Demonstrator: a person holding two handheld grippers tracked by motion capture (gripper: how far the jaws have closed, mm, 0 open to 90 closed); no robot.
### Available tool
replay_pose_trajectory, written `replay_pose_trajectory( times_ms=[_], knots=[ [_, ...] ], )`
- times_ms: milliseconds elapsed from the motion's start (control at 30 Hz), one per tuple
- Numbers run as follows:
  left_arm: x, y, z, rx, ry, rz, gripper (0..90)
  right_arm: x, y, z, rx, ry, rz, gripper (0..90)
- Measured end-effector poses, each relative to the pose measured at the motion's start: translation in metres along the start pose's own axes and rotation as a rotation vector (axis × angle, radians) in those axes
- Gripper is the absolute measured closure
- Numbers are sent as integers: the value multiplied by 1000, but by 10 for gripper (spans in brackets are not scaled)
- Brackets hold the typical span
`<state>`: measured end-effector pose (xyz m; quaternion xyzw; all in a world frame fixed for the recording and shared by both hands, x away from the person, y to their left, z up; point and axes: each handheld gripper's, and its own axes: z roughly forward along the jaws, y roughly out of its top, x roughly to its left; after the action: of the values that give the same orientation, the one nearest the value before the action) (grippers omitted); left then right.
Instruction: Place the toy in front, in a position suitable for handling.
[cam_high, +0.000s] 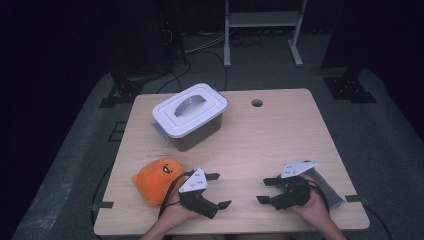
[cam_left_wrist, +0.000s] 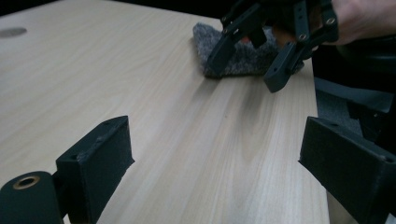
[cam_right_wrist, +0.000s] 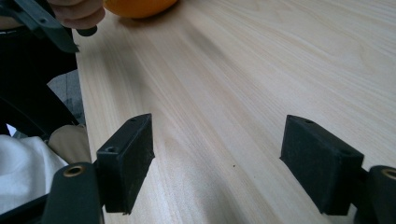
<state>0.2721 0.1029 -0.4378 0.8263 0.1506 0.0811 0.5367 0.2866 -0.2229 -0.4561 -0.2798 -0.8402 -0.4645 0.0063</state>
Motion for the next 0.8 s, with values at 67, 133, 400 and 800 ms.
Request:
replay_pose_trajectory(
  times_ms=[67,133,400,800],
  knots=[
    [-1,5,-5,-21,0,4,86,-1,0,0,-2,2,6,242],
    [-2,10,-11,-38,9,28,86,-1,-1,0,-2,3,7,241],
    [1,21,-31,-70,27,53,86,-1,-1,-1,1,2,9,241],
    [18,34,-85,-103,114,91,86,2,0,-2,-5,-6,-6,241]
  ],
)
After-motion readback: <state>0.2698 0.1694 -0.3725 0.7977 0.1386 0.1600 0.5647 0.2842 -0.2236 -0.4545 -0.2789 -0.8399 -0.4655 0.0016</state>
